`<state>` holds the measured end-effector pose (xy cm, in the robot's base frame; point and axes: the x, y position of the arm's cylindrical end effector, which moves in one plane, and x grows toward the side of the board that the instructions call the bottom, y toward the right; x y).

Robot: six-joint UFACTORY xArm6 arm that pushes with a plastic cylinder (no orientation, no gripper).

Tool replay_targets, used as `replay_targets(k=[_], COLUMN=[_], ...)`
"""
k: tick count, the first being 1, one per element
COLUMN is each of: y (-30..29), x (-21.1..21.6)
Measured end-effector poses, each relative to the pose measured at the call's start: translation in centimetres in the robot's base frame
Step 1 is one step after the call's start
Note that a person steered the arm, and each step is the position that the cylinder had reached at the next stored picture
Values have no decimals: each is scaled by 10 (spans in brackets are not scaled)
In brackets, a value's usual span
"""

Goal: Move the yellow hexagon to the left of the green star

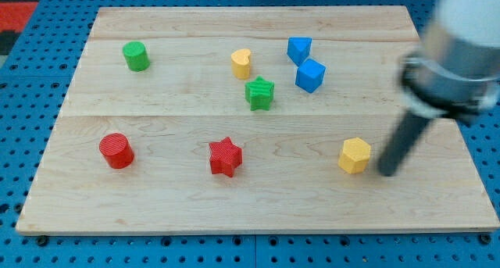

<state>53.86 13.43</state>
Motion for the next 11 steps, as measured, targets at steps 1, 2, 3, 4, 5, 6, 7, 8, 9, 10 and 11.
replay_targets(k=[1,2,3,4,5,6,7,8,9,10,11], y=[-118,-87,-54,-90,-209,-216,-188,-119,-74,-76,-187], x=[-10,-18,-12,-30,-48,-54,-48,-44,-48,-68,-65])
